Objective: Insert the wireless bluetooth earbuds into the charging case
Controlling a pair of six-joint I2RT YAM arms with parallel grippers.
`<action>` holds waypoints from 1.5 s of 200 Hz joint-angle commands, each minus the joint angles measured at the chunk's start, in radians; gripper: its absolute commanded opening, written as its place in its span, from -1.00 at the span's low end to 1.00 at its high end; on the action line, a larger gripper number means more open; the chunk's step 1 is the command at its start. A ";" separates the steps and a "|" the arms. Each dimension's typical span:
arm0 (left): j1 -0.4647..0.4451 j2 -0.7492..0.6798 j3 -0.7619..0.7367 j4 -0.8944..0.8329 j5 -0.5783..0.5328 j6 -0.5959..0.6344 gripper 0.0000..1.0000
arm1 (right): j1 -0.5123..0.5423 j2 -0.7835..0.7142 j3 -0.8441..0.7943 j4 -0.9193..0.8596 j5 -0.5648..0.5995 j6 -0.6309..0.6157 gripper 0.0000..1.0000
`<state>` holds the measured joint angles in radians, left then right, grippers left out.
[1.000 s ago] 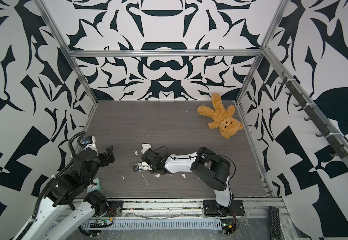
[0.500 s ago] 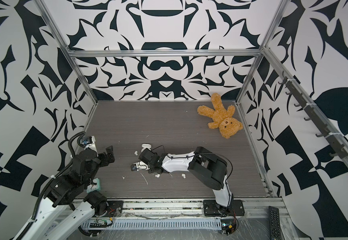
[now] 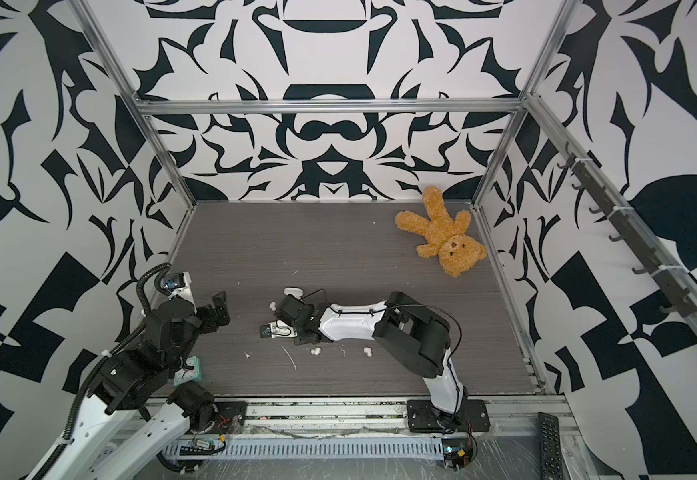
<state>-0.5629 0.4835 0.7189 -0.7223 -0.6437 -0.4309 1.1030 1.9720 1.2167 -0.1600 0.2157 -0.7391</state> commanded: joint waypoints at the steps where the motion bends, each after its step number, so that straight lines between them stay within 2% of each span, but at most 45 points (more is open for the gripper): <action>1: 0.004 -0.016 -0.007 -0.011 -0.017 -0.024 0.98 | -0.006 0.020 0.020 -0.091 -0.047 0.041 -0.52; 120: 0.004 -0.013 -0.004 -0.016 -0.021 -0.028 0.98 | -0.019 0.045 0.062 -0.142 -0.032 0.084 -0.54; 204: 0.004 -0.008 -0.004 -0.016 -0.021 -0.029 0.98 | -0.029 0.021 0.085 -0.165 -0.058 0.134 -0.66; 273: 0.004 -0.007 -0.005 -0.016 -0.019 -0.029 0.98 | -0.062 -0.034 0.107 -0.166 -0.115 0.265 -0.68; 300: 0.004 -0.005 -0.005 -0.014 -0.017 -0.029 0.99 | -0.091 -0.065 0.113 -0.170 -0.178 0.347 -0.69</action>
<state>-0.5629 0.4782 0.7189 -0.7231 -0.6502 -0.4458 1.0389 1.9804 1.2953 -0.2932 0.1005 -0.4961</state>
